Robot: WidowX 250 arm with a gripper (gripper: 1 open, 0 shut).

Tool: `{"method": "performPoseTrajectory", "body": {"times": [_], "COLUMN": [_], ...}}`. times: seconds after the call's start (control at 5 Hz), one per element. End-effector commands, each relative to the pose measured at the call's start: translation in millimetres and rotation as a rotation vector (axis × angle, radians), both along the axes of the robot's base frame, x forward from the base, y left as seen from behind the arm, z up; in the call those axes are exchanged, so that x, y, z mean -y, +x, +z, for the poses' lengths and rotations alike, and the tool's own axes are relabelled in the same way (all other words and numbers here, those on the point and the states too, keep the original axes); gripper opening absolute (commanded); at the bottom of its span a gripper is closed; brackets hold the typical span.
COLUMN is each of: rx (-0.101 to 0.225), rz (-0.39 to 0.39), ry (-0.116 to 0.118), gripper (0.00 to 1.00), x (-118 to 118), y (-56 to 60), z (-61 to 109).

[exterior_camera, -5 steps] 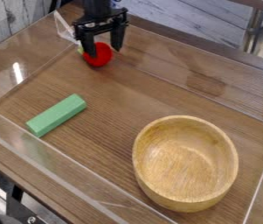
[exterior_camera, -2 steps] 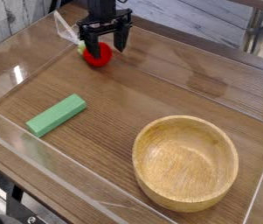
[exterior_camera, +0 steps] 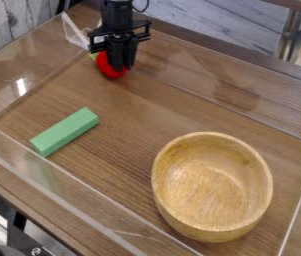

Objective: Move the red fruit to the right

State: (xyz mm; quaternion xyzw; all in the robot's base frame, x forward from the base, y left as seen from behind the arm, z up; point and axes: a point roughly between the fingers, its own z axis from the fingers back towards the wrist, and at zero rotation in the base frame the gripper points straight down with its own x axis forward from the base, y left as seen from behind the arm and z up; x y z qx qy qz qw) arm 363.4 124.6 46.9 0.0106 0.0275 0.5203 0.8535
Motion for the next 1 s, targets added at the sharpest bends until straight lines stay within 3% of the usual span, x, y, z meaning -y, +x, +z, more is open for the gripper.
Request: {"method": "performPoseTrajectory", "body": {"times": [0.0, 0.2, 0.4, 0.8], "rx": [0.108, 0.136, 0.139, 0.116], "rz": [-0.068, -0.087, -0.134, -0.298], "ry": [-0.008, -0.049, -0.079, -0.105], "gripper": [0.0, 0.0, 0.0, 0.0], "x": [19.4, 36.8, 65.1, 142.6], "y": [8.3, 9.6, 9.4, 2.6], "z": [57.7, 83.3, 96.2, 97.2]}}
